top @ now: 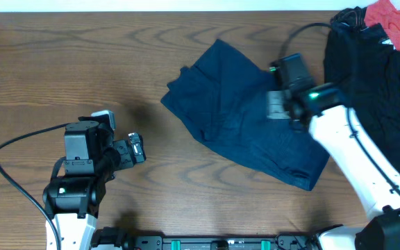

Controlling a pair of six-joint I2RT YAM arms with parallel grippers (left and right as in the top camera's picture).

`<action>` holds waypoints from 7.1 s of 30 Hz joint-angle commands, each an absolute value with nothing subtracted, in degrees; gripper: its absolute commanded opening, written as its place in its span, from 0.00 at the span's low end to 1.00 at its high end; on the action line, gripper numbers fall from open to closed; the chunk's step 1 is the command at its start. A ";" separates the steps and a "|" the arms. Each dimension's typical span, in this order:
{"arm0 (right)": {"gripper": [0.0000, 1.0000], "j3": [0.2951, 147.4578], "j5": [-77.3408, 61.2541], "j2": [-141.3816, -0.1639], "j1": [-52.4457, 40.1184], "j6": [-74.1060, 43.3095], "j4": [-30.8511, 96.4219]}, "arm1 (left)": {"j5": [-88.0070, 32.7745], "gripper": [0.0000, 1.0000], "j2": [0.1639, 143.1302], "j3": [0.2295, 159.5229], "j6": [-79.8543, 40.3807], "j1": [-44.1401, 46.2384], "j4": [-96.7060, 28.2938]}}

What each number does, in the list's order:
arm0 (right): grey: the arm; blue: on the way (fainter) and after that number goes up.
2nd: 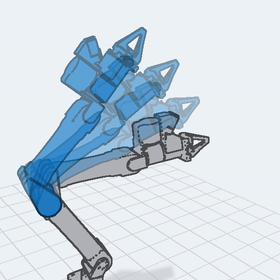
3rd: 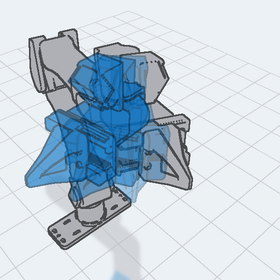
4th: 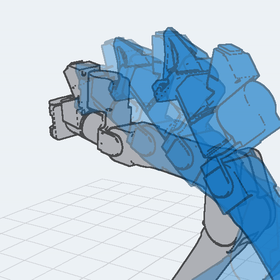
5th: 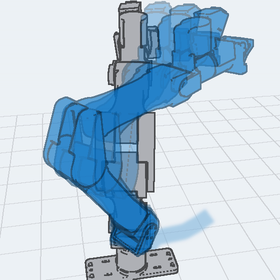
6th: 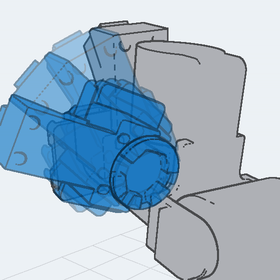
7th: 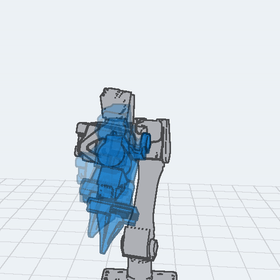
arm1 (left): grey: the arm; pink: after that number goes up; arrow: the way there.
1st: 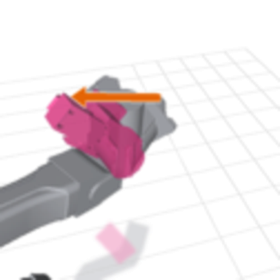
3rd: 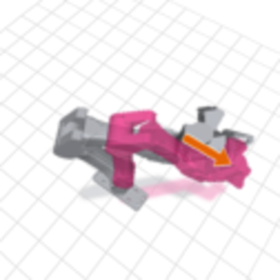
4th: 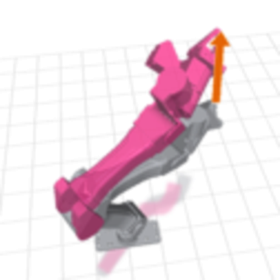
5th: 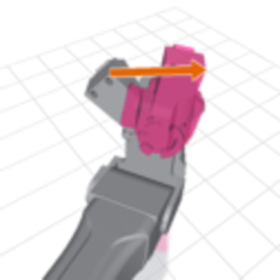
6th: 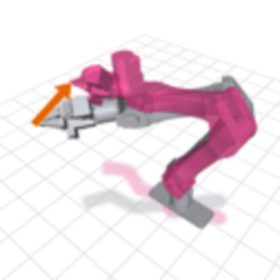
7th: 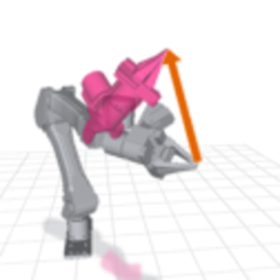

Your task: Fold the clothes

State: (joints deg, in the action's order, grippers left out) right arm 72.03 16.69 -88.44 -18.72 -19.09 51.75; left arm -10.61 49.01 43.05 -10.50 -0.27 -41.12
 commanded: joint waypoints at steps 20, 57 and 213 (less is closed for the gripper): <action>0.63 48.14 11.68 -89.23 7.88 -21.56 30.85 | -11.62 0.98 53.67 44.27 -11.05 -0.47 -40.71; 0.01 54.48 -56.23 -75.46 -29.12 2.33 25.04 | -11.57 0.98 53.91 44.27 -11.07 -0.47 -40.66; 0.01 67.09 11.33 -91.09 -6.81 -19.70 56.40 | -22.94 0.98 75.35 48.86 -25.50 1.34 -53.93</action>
